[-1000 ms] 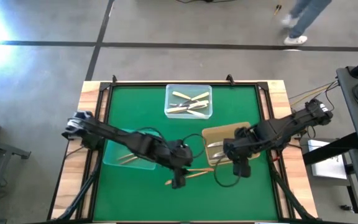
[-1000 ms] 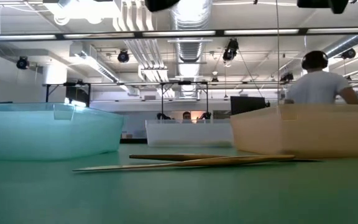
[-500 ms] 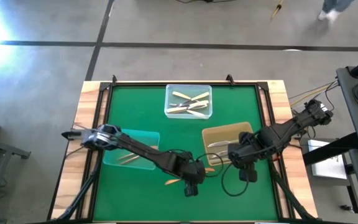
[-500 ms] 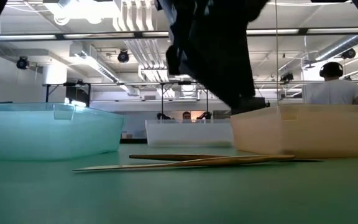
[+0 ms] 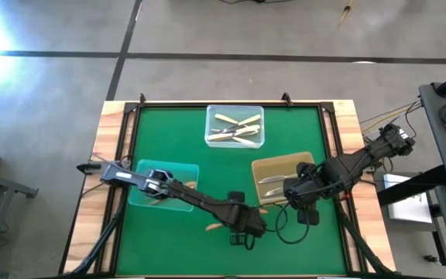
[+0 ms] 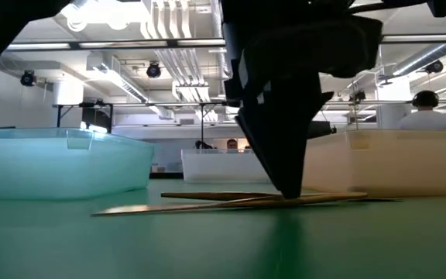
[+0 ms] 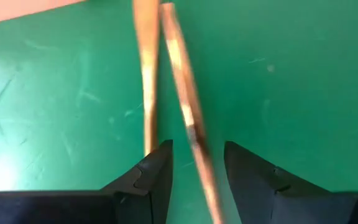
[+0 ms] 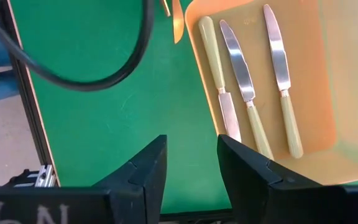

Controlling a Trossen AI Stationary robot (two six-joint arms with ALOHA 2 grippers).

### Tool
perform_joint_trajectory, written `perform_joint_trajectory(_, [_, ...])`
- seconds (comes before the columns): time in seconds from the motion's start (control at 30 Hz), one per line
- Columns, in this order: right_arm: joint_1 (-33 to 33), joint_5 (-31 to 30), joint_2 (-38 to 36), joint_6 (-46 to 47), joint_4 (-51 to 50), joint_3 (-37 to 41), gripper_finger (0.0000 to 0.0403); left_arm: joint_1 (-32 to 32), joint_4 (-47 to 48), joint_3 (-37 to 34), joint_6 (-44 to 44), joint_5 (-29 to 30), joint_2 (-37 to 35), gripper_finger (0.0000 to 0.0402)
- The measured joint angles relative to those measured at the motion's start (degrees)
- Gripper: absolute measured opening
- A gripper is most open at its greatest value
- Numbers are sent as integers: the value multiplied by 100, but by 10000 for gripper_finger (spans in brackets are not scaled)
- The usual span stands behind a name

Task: Sort silverware by color (type)
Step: Put the gold knife into the blue bin

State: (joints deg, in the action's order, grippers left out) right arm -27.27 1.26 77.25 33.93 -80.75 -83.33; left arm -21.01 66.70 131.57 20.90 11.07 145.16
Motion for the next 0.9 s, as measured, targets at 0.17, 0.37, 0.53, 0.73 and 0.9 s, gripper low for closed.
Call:
perform_joint_trajectory(0.17, [0,-1,0,-2,0,0,134,-18,117,314,-69,-96,308,127])
perform_joint_trajectory(0.37, [0,-127,0,-6,7,0,131,64,-30,61,23,-636,369,127])
perform_joint_trajectory(0.53, [0,-146,0,2,25,0,130,195,-153,-57,79,-995,374,117])
perform_joint_trajectory(0.73, [0,-147,0,74,50,0,131,454,-149,-64,106,-1453,372,96])
perform_joint_trajectory(0.9, [0,-147,0,256,52,0,128,563,-162,-74,101,-1492,372,80])
